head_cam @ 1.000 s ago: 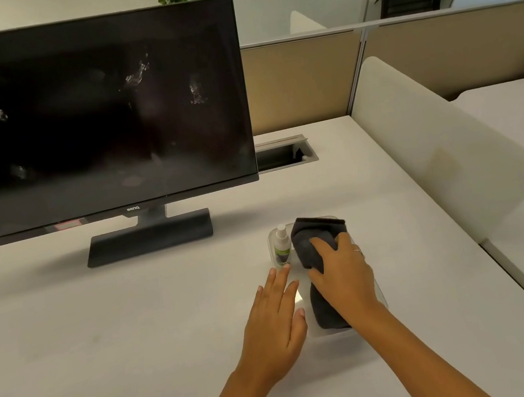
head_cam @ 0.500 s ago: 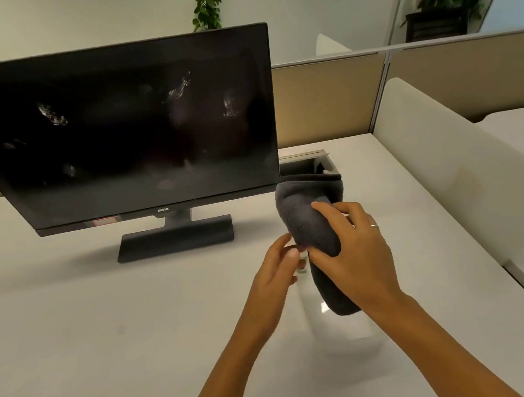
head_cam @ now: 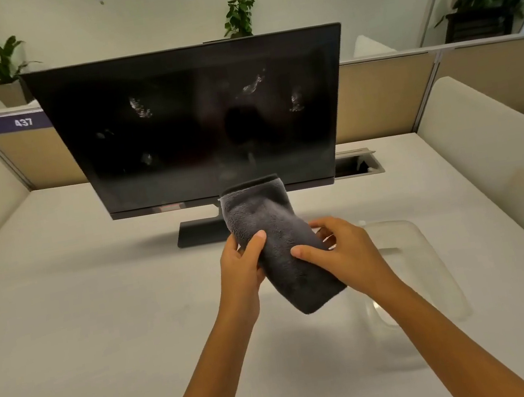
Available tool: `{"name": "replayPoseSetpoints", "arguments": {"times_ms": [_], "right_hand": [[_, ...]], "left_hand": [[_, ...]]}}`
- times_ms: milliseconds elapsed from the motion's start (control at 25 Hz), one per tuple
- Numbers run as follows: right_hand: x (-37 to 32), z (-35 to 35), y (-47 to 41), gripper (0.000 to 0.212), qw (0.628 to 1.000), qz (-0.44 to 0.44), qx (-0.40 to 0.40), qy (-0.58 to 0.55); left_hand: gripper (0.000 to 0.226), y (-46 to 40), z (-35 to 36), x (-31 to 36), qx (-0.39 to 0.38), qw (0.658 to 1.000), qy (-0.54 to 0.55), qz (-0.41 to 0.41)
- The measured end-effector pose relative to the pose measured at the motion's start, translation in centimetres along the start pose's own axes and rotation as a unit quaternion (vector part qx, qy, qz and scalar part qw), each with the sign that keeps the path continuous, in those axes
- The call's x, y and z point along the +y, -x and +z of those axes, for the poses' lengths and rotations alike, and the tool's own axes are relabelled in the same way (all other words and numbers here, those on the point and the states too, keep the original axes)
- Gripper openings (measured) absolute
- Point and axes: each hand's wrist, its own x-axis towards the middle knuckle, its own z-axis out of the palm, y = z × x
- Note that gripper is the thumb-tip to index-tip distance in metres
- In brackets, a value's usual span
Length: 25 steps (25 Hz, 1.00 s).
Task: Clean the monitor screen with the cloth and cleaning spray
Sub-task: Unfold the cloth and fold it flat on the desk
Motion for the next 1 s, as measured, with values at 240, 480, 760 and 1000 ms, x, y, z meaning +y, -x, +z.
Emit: {"name": "replayPoseSetpoints", "arguments": {"times_ms": [240, 480, 760, 1000], "right_hand": [[-4.7, 5.6, 0.2, 0.019, 0.995, -0.07, 0.057, 0.032], [-9.2, 8.9, 0.0, 0.009, 0.979, -0.178, 0.036, 0.088], [-12.1, 10.2, 0.3, 0.01, 0.969, -0.203, 0.031, 0.139], [-12.0, 10.4, -0.2, 0.007, 0.972, -0.115, -0.047, 0.198]], "left_hand": [[0.062, -0.4, -8.0, 0.8, -0.004, 0.997, -0.065, -0.042], [0.107, -1.4, -15.3, 4.4, 0.11, 0.867, -0.46, 0.158], [0.012, -3.5, -17.5, 9.8, -0.17, 0.678, -0.65, 0.299], [0.021, -4.0, -17.0, 11.3, -0.236, 0.713, -0.613, 0.246]]}}
